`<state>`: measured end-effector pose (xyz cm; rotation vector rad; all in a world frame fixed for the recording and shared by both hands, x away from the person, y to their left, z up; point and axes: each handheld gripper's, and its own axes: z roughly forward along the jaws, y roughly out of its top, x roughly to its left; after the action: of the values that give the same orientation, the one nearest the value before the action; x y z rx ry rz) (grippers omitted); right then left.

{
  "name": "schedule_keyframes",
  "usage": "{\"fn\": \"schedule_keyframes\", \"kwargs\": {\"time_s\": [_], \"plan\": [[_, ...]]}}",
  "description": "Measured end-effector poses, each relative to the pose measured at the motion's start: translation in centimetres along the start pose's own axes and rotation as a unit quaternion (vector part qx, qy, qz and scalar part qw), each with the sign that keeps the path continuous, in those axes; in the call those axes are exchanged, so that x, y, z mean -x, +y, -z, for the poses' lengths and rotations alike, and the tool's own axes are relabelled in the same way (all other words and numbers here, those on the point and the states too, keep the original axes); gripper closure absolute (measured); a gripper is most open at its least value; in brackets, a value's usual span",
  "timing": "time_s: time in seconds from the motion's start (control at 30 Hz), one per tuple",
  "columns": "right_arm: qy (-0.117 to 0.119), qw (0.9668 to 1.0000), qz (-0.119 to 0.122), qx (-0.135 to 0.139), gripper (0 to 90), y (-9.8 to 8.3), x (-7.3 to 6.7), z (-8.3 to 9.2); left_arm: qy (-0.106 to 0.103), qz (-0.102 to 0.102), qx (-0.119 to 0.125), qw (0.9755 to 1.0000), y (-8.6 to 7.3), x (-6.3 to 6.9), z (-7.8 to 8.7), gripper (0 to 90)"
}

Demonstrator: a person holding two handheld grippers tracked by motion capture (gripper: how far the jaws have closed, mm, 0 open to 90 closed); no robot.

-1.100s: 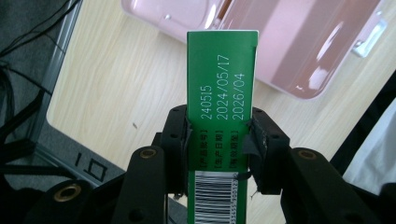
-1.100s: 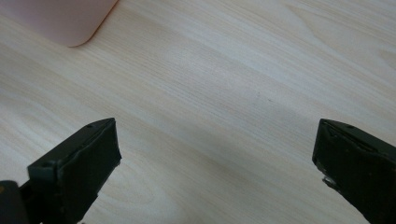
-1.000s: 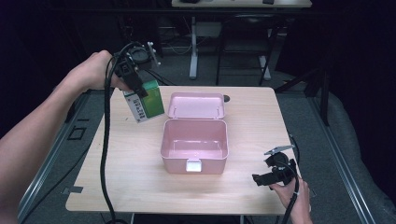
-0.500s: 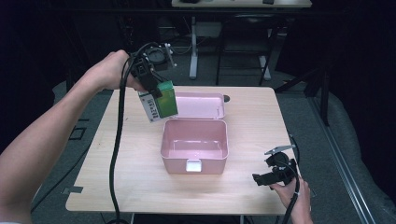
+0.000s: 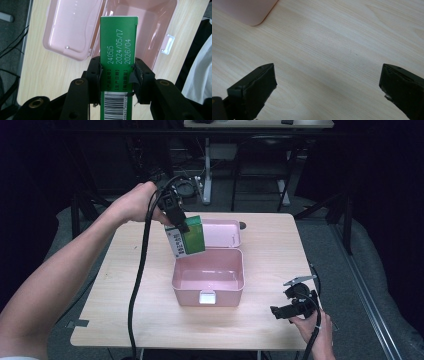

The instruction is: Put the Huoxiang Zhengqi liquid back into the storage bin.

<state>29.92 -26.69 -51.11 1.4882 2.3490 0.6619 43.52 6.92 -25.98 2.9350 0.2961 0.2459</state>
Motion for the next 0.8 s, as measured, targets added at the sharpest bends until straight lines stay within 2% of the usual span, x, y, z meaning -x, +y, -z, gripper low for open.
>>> {"fn": "schedule_keyframes", "kwargs": {"time_s": [0.4,0.67,0.8], "plan": [[0.002,1.0000,0.001,-0.001,0.1,0.0,-0.2,-0.1,-0.020,-0.024,0.001,0.9995,1.1,1.2,-2.3,63.5],[0.002,1.0000,0.004,0.000,0.0,-0.1,-0.2,-0.2,-0.031,-0.034,-0.001,0.9989,1.0,2.4,-4.3,63.5],[0.004,1.0000,0.003,0.000,0.0,-0.1,-0.3,-0.3,-0.041,-0.038,-0.009,0.9984,0.8,2.7,-5.6,63.4]]}}
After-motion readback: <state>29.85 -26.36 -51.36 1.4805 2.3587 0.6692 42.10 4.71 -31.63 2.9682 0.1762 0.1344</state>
